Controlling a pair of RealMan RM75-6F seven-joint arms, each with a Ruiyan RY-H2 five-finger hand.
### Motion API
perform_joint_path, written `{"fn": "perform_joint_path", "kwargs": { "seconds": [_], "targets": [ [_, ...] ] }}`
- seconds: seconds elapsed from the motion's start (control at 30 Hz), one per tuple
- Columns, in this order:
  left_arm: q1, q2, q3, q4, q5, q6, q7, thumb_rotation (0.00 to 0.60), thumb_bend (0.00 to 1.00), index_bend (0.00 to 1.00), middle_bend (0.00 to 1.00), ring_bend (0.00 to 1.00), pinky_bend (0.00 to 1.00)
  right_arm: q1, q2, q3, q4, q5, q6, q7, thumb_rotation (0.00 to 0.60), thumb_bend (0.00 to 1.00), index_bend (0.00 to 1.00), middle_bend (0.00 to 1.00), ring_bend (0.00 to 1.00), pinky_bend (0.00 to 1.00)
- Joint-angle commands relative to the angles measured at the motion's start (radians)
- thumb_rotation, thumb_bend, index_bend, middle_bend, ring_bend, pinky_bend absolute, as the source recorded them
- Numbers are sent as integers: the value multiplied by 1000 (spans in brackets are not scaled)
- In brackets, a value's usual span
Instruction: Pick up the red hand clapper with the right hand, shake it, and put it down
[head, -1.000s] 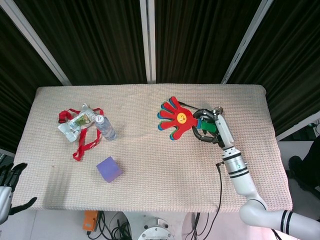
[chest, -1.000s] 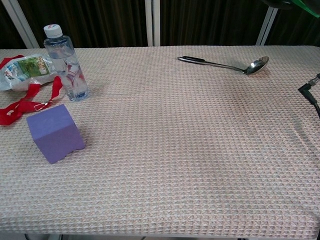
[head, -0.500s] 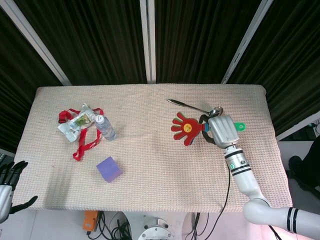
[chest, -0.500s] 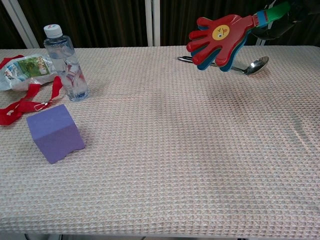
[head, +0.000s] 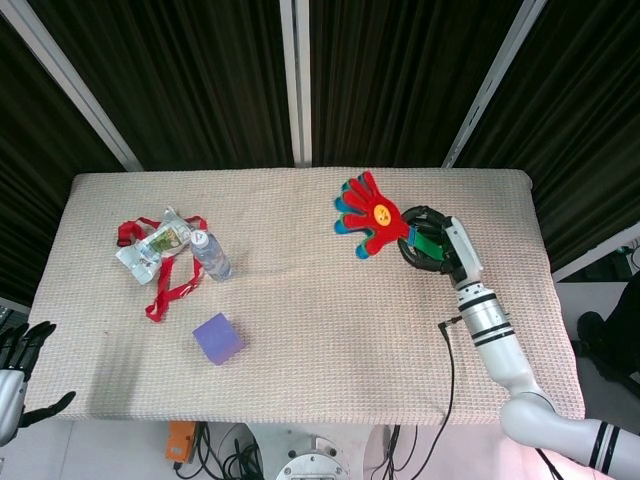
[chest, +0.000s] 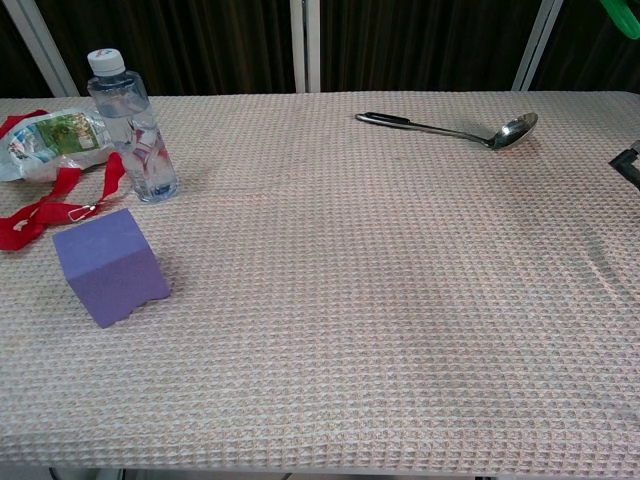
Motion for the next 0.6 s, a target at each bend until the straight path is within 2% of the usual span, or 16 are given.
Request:
{"fn": "perform_joint_path", "kwargs": {
  "seconds": [0.03, 0.17, 0.33, 0.4, 0.5, 0.6],
  "targets": [
    [0, -1, 0, 2, -1, 0, -3, 600, 116, 88, 68, 0, 0, -93, -15, 116, 164, -377, -159, 1035, 600, 422, 945, 699, 785, 1000],
    [1, -5, 1, 8, -2, 0, -10, 600, 117, 88, 68, 0, 0, -25, -31, 17, 250, -448, -128, 1083, 600, 423, 944, 698, 785, 1000],
    [3, -6, 2, 15, -3, 3, -18, 600, 115, 88, 68, 0, 0, 61, -91, -94, 343, -481, -105, 934, 600, 424, 942, 697, 785, 1000],
    [4, -7, 3, 17, -2, 4, -21, 600, 116, 88, 67, 0, 0, 99, -131, -136, 388, -493, -94, 822, 600, 422, 941, 697, 785, 1000],
    [4, -8, 3, 20, -3, 5, -22, 600, 116, 88, 68, 0, 0, 143, -209, -174, 461, -482, -62, 569, 600, 417, 941, 698, 785, 1000],
    [5, -8, 4, 22, -4, 3, -23, 600, 116, 88, 68, 0, 0, 170, -296, -200, 533, -462, -8, 214, 600, 410, 942, 702, 785, 1000]
  ]
}}
